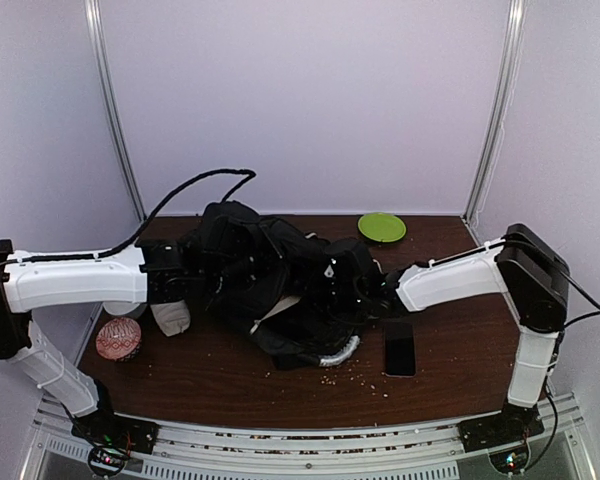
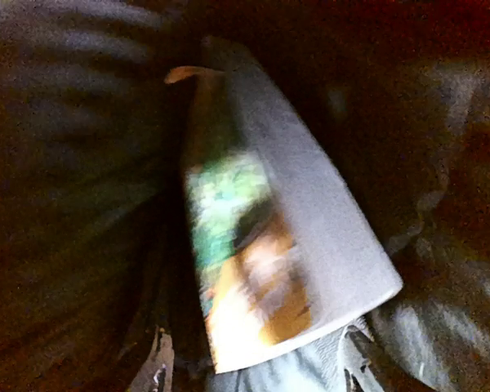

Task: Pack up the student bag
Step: Place the book in the student bag.

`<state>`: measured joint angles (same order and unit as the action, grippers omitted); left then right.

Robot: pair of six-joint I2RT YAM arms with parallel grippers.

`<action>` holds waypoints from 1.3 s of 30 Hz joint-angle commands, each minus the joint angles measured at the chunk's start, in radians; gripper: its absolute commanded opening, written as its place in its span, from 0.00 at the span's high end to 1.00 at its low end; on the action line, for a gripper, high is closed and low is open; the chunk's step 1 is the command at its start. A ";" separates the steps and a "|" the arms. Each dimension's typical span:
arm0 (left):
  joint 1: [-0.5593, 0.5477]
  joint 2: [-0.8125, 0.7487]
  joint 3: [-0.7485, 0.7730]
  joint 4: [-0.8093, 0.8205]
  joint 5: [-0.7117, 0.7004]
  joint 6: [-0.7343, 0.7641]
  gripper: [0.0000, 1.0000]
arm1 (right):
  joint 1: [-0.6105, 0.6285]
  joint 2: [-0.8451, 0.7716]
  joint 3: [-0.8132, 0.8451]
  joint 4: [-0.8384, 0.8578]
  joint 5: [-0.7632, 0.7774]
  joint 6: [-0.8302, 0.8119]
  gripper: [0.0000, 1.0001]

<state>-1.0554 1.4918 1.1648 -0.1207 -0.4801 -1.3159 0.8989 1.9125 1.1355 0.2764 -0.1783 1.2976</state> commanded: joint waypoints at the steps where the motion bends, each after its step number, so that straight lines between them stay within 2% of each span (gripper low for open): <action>1: 0.004 -0.064 0.010 0.159 -0.032 -0.016 1.00 | -0.004 -0.119 -0.032 -0.086 0.007 -0.058 0.30; 5: 0.009 -0.061 0.015 0.152 -0.039 -0.011 1.00 | -0.006 -0.166 -0.073 -0.122 0.014 -0.074 0.29; 8: 0.009 -0.061 0.016 0.153 -0.035 -0.013 1.00 | -0.008 -0.179 -0.104 -0.117 0.016 -0.076 0.33; 14: 0.008 -0.050 0.032 0.165 0.004 -0.014 1.00 | -0.009 -0.108 -0.099 -0.029 -0.024 -0.021 0.56; 20: 0.005 -0.045 0.030 0.173 0.050 -0.017 1.00 | -0.007 -0.009 -0.022 0.056 -0.029 0.049 0.76; 23: 0.003 -0.051 0.021 0.178 0.063 -0.020 1.00 | -0.005 0.042 0.056 0.026 -0.043 0.055 0.83; 26: 0.002 -0.055 0.014 0.186 0.086 -0.025 1.00 | -0.008 0.084 0.120 0.019 -0.053 0.051 0.86; 30: 0.002 -0.061 0.013 0.195 0.106 -0.020 1.00 | -0.012 0.101 0.166 0.024 -0.079 0.043 0.85; 32: 0.004 -0.072 0.009 0.177 0.084 -0.009 1.00 | -0.010 0.072 0.157 0.016 -0.083 0.022 0.80; 37: 0.043 -0.105 -0.020 0.138 0.056 0.015 1.00 | -0.009 -0.064 0.061 -0.040 -0.100 -0.060 0.52; 39: 0.065 -0.110 -0.029 0.129 0.067 0.023 1.00 | -0.007 -0.121 0.019 -0.081 -0.116 -0.093 0.45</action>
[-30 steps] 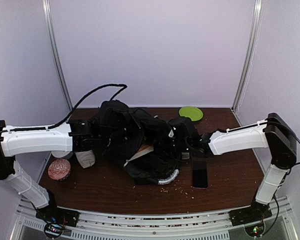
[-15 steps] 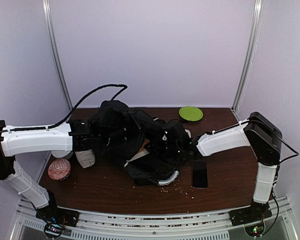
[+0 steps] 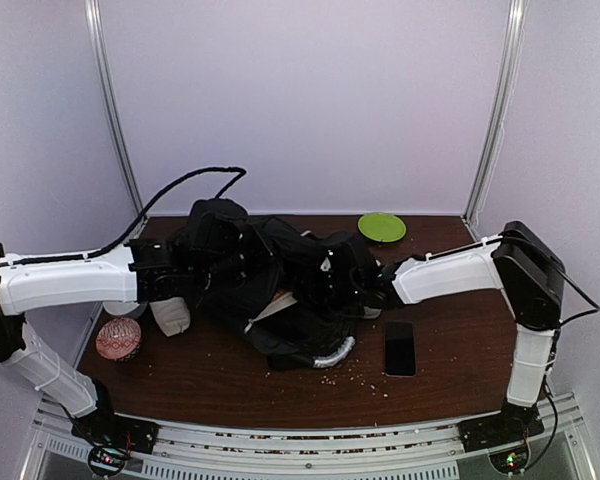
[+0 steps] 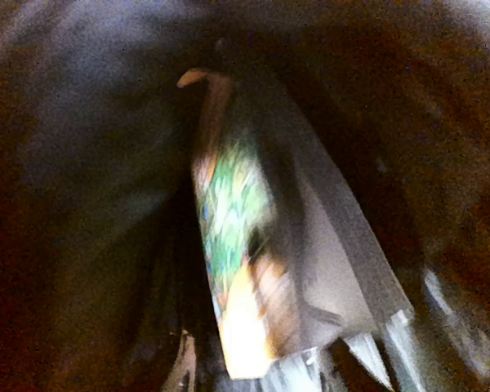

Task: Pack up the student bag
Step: Place the book in the student bag, then pick up the stationery from the center of the board.

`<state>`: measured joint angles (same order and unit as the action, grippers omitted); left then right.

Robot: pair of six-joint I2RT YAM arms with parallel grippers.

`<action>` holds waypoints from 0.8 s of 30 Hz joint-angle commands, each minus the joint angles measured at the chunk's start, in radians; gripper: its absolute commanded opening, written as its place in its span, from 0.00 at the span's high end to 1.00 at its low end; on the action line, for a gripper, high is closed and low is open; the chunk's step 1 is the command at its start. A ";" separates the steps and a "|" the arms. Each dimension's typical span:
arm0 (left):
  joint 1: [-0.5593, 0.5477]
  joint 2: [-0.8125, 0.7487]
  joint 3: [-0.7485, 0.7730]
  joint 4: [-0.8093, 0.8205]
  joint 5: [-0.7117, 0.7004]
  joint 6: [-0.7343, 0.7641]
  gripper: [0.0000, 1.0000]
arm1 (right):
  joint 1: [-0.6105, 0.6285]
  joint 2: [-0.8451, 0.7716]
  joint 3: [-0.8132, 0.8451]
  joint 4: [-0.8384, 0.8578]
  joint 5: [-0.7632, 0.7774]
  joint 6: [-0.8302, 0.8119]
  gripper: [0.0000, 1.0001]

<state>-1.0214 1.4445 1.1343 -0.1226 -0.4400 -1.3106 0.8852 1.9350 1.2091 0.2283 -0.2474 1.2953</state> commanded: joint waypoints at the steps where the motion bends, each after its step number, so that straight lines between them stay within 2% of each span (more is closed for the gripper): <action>1: 0.043 -0.063 -0.001 0.123 0.034 0.020 1.00 | 0.007 -0.171 -0.074 -0.051 -0.054 -0.115 0.42; 6: 0.093 -0.073 0.000 0.089 0.065 0.106 1.00 | 0.013 -0.338 -0.139 -0.227 -0.068 -0.264 0.37; 8: 0.113 -0.083 0.032 0.002 0.069 0.157 1.00 | 0.012 -0.419 -0.165 -0.343 -0.049 -0.350 0.36; 13: 0.142 -0.116 0.094 -0.158 0.072 0.366 1.00 | 0.003 -0.660 -0.306 -0.535 0.165 -0.487 0.34; 16: 0.142 -0.138 0.079 -0.207 0.094 0.474 1.00 | -0.027 -0.769 -0.445 -0.496 0.326 -0.459 0.24; 19: 0.142 -0.173 0.016 -0.199 0.133 0.530 1.00 | -0.091 -0.817 -0.576 -0.362 0.363 -0.411 0.14; 21: 0.142 -0.182 -0.021 -0.196 0.166 0.550 1.00 | -0.125 -0.778 -0.582 -0.339 0.361 -0.421 0.11; 24: 0.142 -0.181 -0.054 -0.199 0.216 0.561 1.00 | -0.137 -0.652 -0.473 -0.371 0.368 -0.453 0.08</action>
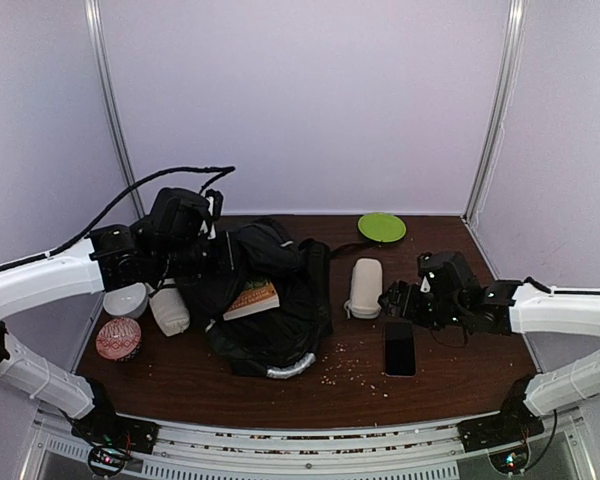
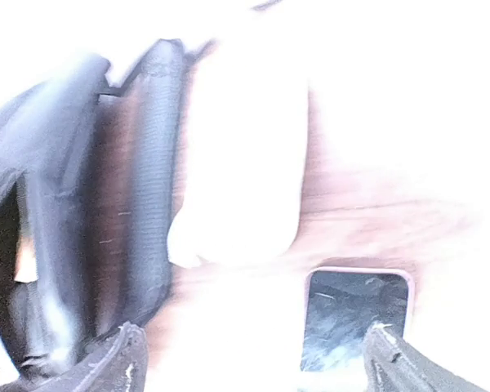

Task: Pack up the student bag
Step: Pick up the stationery from the center of the board.

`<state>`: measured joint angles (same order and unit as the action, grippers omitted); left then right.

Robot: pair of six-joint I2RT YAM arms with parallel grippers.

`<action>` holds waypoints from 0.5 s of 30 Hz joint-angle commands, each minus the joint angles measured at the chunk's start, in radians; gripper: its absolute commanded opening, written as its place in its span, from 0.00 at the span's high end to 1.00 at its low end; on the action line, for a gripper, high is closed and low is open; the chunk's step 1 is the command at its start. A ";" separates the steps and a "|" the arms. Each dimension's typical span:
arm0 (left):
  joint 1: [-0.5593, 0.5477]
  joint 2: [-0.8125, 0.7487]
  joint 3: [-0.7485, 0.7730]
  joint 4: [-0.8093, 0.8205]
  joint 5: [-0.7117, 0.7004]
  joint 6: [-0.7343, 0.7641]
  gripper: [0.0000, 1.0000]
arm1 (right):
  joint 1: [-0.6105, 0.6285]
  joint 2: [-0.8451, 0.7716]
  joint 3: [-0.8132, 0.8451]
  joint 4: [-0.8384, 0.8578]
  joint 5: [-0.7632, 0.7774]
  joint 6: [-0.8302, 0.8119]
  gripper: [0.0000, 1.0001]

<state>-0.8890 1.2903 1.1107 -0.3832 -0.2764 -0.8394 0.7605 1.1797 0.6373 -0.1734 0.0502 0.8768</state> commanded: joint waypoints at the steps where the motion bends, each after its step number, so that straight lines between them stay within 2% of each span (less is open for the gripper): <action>1: 0.009 -0.026 -0.035 0.061 0.072 0.101 1.00 | -0.012 0.151 0.142 0.019 0.070 -0.041 0.07; 9: 0.009 -0.076 -0.149 0.072 0.082 0.102 1.00 | -0.012 0.436 0.379 -0.116 0.139 -0.043 0.03; 15: 0.009 -0.106 -0.224 0.101 0.082 0.093 1.00 | -0.013 0.533 0.425 -0.169 0.208 0.000 0.03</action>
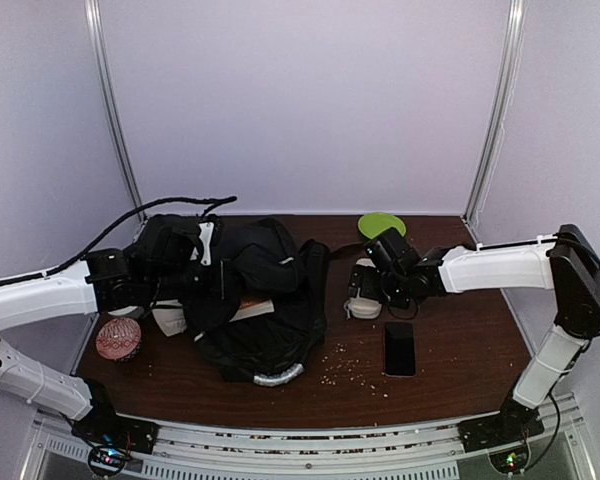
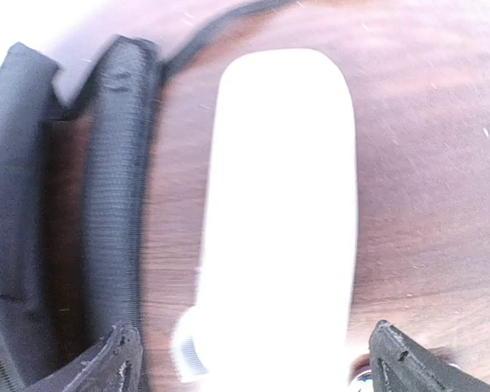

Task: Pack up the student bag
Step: Pick up the stationery from the center of the board.

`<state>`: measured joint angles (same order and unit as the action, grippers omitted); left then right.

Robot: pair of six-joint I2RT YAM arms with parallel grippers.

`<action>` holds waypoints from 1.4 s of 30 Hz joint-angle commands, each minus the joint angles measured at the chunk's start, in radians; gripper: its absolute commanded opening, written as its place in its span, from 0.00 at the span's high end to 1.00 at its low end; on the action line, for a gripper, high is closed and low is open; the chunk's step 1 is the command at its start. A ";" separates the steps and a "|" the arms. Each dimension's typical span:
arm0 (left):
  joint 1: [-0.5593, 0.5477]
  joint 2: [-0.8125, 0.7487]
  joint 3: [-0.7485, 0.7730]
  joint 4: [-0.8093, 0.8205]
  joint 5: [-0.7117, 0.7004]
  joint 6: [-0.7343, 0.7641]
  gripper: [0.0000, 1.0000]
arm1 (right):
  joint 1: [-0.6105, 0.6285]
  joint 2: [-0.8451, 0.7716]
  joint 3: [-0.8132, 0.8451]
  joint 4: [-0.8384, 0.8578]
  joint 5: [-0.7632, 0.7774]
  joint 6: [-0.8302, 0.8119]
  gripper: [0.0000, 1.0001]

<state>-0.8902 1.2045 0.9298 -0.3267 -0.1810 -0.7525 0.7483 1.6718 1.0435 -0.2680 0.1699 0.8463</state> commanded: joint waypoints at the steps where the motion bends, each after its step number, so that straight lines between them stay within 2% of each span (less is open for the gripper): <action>1: 0.010 -0.022 -0.050 0.047 -0.014 0.004 1.00 | -0.003 0.054 0.026 -0.076 0.091 0.035 0.03; 12: 0.010 -0.030 -0.109 0.100 0.015 -0.022 1.00 | -0.008 0.205 0.192 -0.157 0.110 0.027 0.03; 22: 0.010 -0.024 -0.133 0.124 0.024 -0.036 1.00 | -0.044 0.275 0.202 -0.199 0.087 0.008 0.07; 26: 0.010 -0.017 -0.140 0.136 0.035 -0.042 1.00 | -0.050 0.267 0.197 -0.215 0.084 -0.034 0.12; 35: 0.010 -0.018 -0.154 0.152 0.040 -0.055 1.00 | -0.066 0.097 -0.003 -0.116 0.031 -0.143 0.34; 42: 0.010 0.025 -0.063 0.143 0.058 -0.051 1.00 | -0.055 -0.152 -0.135 -0.070 -0.053 -0.165 0.38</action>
<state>-0.8902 1.1988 0.8009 -0.1883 -0.1265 -0.7876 0.6865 1.6733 0.9478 -0.3851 0.1646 0.7113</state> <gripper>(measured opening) 0.030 0.665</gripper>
